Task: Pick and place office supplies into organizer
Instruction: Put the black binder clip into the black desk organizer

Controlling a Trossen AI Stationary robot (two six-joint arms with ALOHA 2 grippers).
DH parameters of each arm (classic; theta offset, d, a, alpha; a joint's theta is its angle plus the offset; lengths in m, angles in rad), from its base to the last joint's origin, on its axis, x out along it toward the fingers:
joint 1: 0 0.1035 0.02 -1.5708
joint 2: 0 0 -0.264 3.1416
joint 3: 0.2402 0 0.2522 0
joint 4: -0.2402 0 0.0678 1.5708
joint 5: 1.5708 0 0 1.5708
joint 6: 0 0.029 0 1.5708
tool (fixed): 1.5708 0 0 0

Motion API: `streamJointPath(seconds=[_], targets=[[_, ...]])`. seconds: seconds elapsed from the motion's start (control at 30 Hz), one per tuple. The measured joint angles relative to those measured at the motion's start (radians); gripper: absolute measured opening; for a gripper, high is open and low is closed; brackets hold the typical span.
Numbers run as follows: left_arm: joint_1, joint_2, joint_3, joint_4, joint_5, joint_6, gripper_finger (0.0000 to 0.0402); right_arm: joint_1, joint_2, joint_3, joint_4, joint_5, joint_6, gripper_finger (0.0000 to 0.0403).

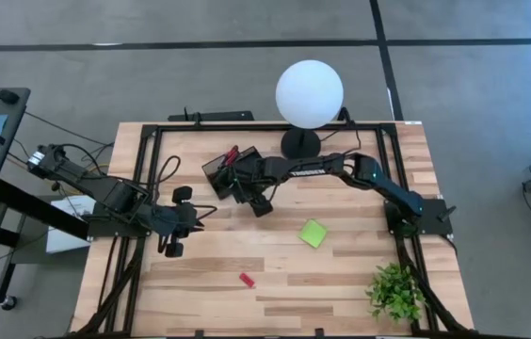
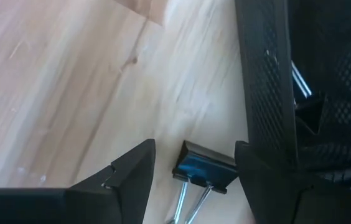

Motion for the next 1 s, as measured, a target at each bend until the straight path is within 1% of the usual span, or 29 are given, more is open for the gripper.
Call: streamJointPath(seconds=[0.2,0.33,0.4,0.57,0.63,0.7,0.83,0.9,1.0], targets=[[0.000,0.000,0.000,0.000,0.000,0.000,0.0038,-0.007,0.000,0.000,-0.023,-0.022,0.019,0.0219],[0.000,0.000,0.000,0.000,0.000,0.000,0.0038,-0.011,0.000,0.000,-0.079,-0.131,0.098,0.0219],[0.000,0.000,0.000,0.000,0.000,0.000,0.0038,-0.007,-0.001,0.000,-0.118,-0.153,0.138,0.0219],[0.000,0.000,0.000,0.000,0.000,0.000,0.0038,0.018,-0.004,0.002,-0.189,-0.158,0.211,0.0219],[0.000,0.000,0.000,0.000,0.000,0.000,0.0038,0.027,-0.004,0.002,-0.196,-0.141,0.220,0.0219],[0.000,0.000,0.000,0.000,0.000,0.000,0.0038,0.040,-0.004,0.001,-0.194,-0.101,0.220,0.0219],[0.000,0.000,0.000,0.000,0.000,0.000,0.0038,0.073,-0.012,-0.001,-0.185,0.049,0.204,0.0219],[0.000,0.000,0.000,0.000,0.000,0.000,0.0038,0.087,-0.013,-0.001,-0.185,0.105,0.233,0.0219],[0.000,0.000,0.000,0.000,0.000,0.000,0.0038,0.093,-0.025,-0.005,-0.190,0.130,0.322,0.0219]])
